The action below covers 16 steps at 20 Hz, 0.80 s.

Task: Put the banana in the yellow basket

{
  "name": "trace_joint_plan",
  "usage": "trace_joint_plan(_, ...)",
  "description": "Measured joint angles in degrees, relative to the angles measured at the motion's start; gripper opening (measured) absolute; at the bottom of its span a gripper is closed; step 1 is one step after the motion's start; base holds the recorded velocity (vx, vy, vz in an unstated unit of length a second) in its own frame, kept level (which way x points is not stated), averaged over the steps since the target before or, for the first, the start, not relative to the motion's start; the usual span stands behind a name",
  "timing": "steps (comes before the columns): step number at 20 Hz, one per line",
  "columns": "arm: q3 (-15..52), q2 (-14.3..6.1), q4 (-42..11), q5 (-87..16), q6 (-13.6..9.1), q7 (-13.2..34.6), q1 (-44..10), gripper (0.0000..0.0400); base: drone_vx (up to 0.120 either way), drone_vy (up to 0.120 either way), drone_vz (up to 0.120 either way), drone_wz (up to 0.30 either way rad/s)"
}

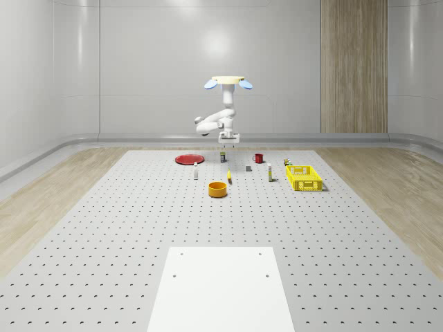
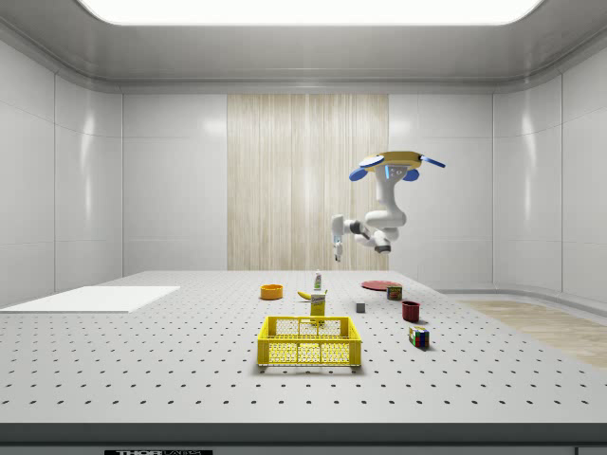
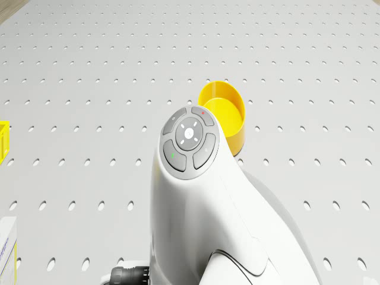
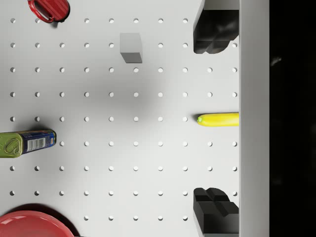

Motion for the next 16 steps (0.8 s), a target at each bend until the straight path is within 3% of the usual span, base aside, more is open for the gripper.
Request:
trace_joint_plan(10, 0.9, -2.8, 0.2, 1.4, 2.5, 0.9, -0.9, 0.0400, 0.120, 0.000, -0.120, 0.000)
trace_joint_plan(16, 1.3, -4.3, 0.3, 2.2, 3.9, 1.3, -1.4, 0.0400, 0.120, 0.027, -0.047, 0.000)
